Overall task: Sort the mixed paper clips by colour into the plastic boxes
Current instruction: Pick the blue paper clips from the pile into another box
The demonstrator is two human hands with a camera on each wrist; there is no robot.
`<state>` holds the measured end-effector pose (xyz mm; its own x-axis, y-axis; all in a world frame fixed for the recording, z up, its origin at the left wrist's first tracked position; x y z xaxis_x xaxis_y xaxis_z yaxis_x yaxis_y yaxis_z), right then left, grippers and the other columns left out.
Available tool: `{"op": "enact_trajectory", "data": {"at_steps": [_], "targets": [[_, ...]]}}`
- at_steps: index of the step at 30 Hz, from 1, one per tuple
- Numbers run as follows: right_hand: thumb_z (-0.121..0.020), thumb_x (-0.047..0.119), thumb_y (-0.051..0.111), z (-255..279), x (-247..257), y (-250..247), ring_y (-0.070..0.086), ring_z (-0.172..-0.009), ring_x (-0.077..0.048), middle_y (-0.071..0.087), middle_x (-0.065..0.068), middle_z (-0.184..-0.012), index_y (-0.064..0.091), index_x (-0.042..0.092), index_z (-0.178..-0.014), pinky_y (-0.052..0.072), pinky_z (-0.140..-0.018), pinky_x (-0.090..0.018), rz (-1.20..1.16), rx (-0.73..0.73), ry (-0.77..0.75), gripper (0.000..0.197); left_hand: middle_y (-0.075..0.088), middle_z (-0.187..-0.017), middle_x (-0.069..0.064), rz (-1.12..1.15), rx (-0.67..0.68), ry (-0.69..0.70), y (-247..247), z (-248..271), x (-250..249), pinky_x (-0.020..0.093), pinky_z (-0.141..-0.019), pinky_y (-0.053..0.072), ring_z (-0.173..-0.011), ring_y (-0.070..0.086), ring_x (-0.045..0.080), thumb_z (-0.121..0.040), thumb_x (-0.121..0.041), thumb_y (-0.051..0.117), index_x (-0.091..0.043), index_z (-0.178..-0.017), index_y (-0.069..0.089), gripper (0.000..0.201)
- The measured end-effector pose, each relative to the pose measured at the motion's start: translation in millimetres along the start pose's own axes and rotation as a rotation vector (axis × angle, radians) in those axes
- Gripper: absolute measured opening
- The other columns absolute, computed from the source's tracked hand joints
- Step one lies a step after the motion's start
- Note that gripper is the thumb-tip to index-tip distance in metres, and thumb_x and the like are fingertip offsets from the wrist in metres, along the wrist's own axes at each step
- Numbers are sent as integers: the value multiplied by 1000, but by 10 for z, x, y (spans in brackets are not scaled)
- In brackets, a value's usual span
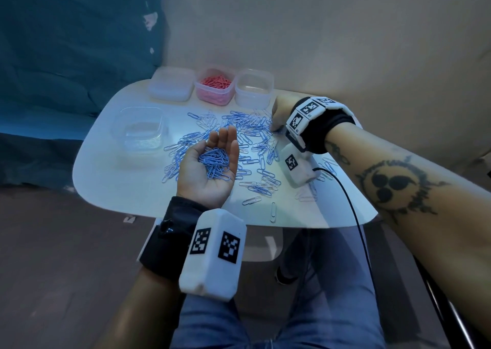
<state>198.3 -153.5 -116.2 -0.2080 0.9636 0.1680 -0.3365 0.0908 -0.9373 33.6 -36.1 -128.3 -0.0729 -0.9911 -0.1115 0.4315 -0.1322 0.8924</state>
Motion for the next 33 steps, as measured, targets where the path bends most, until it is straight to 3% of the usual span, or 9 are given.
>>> {"op": "enact_trajectory", "data": {"at_steps": [3,10,13,16,20,23,27,30,33], "targets": [[-72,31,72,4,-61,-33,54,-61,-17,60,7,-58,68,19,-70,41,-50,-16,-158,55,-39,13,68,-67,9,-4,1,-5,-7,-2,-9,31,-55,57,-60,70,25,-96,-17,34,-5,-70,59,37],[-77,25,73,332,-137,-106,32,-37,-3,45,9,-49,59,21,-65,25,-34,-13,-583,165,-55,19,70,-72,10,-57,34,13,2,-88,20,34,-58,57,-65,71,24,-97,-20,28,-5,-80,59,39],[-80,11,68,509,-39,-73,26,-48,-6,50,2,-58,58,17,-66,17,-34,-11,-845,219,-84,18,70,-76,10,-100,22,2,14,-135,120,31,-63,57,-72,71,22,-98,-21,25,-7,-83,59,39],[-82,8,64,748,188,-89,31,-46,-2,57,2,-61,58,14,-69,17,-38,-12,-954,273,-176,15,68,-83,9,-162,2,-14,67,-158,254,35,-74,51,-94,63,20,-98,-22,24,-8,-85,58,39],[-81,13,67,1082,565,-192,39,-58,-6,59,-11,-85,67,8,-85,22,-40,-13,-723,299,-339,6,65,-82,13,-165,23,-24,179,-141,398,35,-55,57,-81,59,24,-98,-23,28,-5,-86,57,36],[-82,16,68,1199,645,-412,49,-45,7,65,-3,-75,69,3,-100,32,-45,-3,-523,114,-446,22,67,-73,17,-80,61,-19,205,-118,384,39,-56,57,-75,63,27,-98,-22,30,-1,-86,58,37],[-84,17,65,1170,379,-695,36,-39,1,56,11,-50,68,9,-87,25,-38,-9,-877,-120,-373,9,71,-83,14,-44,142,-47,233,-73,324,39,-62,57,-71,71,27,-97,-21,26,-3,-91,61,40],[-85,17,63,1107,284,-619,31,-39,1,53,3,-63,63,16,-78,22,-37,-10,-929,-140,-308,7,71,-76,13,-19,156,-55,259,-19,280,39,-61,57,-67,71,26,-97,-22,26,-4,-89,61,40],[-88,10,59,1094,441,-502,40,-36,4,54,10,-54,64,2,-91,29,-38,-6,-874,-99,-340,10,71,-82,13,-33,173,-27,295,34,138,39,-65,57,-73,71,26,-96,-23,28,-4,-90,62,40]]}}
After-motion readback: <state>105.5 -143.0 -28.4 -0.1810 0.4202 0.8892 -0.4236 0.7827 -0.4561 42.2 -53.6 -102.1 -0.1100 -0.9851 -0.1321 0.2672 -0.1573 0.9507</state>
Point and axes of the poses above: each hand's wrist, its own z-axis away from the middle knuckle, its own y-axis out of the palm, x = y × z, the point moved 8 cm from there along -z, towards the middle knuckle
